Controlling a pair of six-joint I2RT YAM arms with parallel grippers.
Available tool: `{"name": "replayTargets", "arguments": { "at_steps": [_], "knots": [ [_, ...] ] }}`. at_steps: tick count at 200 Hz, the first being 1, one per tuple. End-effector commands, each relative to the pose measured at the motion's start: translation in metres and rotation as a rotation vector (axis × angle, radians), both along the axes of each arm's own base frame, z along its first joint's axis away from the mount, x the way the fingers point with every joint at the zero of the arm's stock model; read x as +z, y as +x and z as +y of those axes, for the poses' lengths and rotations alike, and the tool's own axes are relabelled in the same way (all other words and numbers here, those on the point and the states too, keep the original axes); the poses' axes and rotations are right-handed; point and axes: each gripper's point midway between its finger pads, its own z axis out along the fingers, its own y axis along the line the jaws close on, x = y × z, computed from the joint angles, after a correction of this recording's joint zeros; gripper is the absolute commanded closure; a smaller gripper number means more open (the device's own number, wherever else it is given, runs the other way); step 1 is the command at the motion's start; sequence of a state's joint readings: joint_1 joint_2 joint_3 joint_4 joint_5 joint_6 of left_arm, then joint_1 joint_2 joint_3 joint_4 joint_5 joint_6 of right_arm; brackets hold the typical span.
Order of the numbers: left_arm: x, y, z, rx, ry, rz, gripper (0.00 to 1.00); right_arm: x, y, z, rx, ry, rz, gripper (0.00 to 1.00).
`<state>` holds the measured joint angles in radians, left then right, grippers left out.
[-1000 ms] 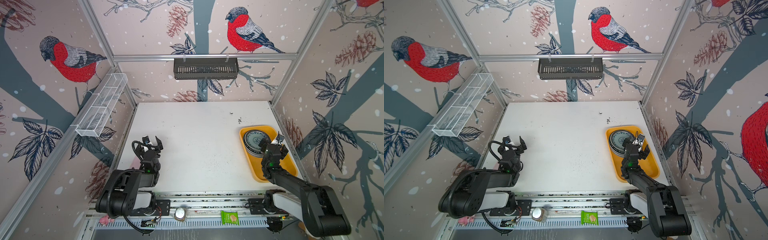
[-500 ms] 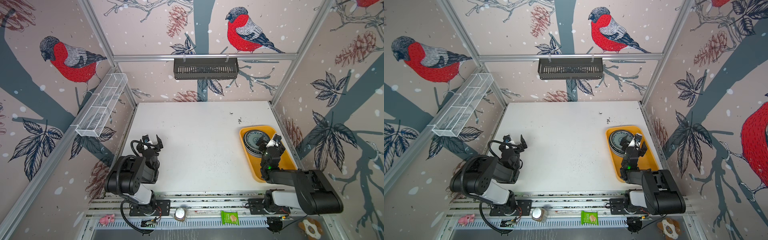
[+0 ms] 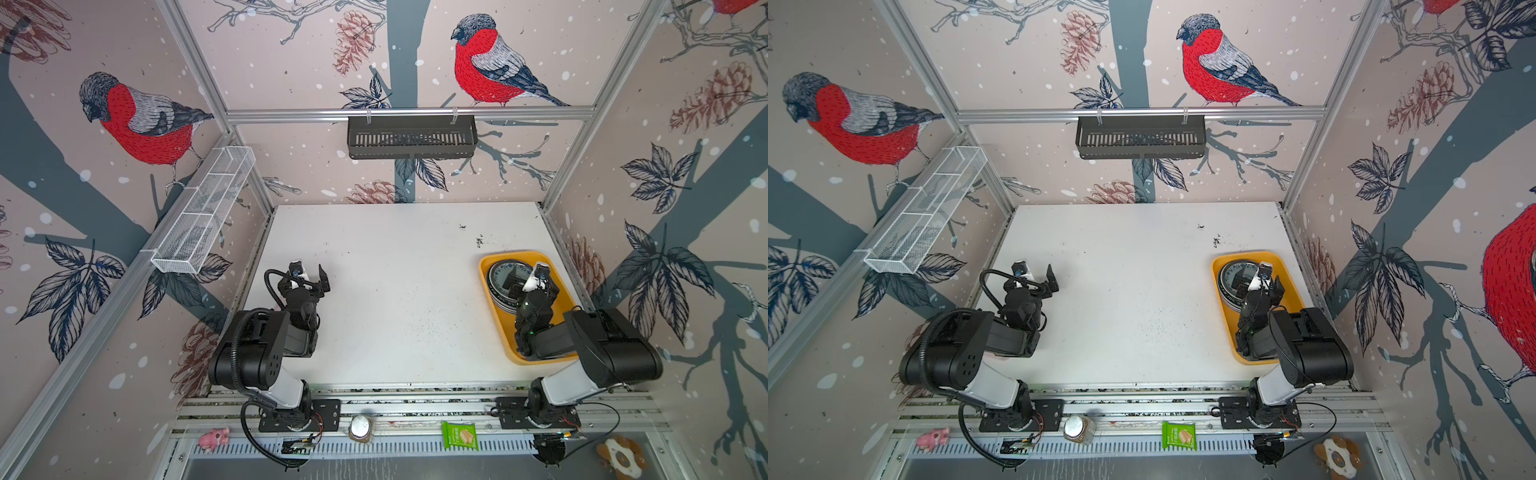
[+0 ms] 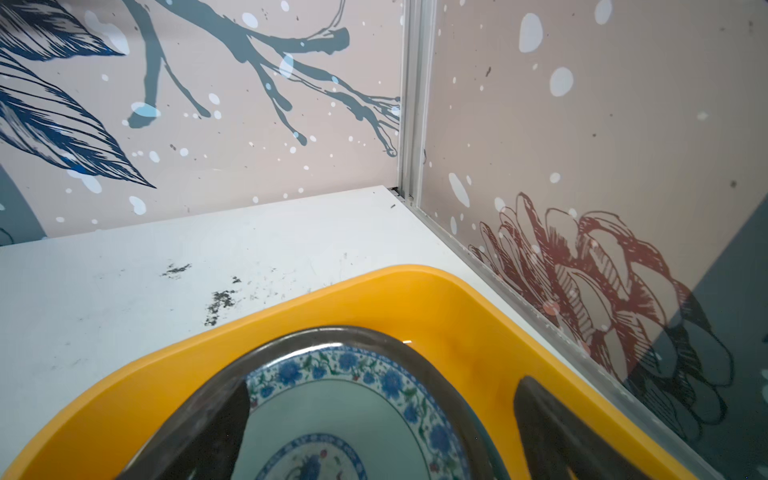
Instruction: Place the plates into the plastic bin on the countertop
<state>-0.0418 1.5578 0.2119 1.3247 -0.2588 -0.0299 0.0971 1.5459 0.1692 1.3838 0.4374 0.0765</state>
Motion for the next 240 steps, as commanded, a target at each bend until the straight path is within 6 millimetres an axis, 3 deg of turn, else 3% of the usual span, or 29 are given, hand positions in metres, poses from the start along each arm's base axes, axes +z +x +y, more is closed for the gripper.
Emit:
{"name": "replayTargets", "arguments": {
  "at_steps": [1, 240],
  "knots": [
    [0.0048, 0.0029, -0.0001, -0.002, -0.005, -0.017, 0.03, 0.0015, 0.0066, -0.0023, 0.024, 0.031, -0.007, 0.01],
    [0.0053, 0.0036, -0.0048, 0.008, 0.026, -0.013, 0.03, 0.0028, 0.0046, -0.0032, 0.01, 0.026, -0.013, 0.0]
  ]
}}
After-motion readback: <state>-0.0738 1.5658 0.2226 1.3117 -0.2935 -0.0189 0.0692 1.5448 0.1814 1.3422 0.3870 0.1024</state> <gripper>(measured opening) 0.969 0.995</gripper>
